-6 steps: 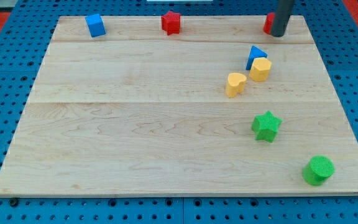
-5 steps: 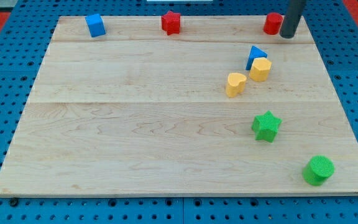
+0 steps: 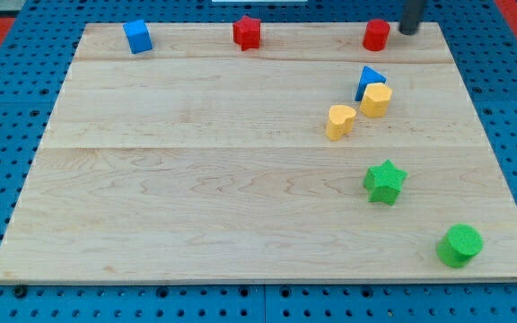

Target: Adjust the red circle to the top left of the board

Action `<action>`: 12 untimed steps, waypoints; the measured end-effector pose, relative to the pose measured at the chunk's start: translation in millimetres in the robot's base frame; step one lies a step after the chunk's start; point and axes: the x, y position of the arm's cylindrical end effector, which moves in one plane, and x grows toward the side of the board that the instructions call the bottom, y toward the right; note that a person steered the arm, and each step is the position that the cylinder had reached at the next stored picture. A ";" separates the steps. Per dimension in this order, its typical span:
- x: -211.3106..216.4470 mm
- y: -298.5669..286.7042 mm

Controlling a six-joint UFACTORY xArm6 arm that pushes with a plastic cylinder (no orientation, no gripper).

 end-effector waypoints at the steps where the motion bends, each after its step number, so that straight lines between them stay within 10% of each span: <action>1: 23.8 -26.4; 4: 3.8 -43.2; 8: 168.6 -62.9; 10: 176.0 -154.8; 12: 179.9 -52.4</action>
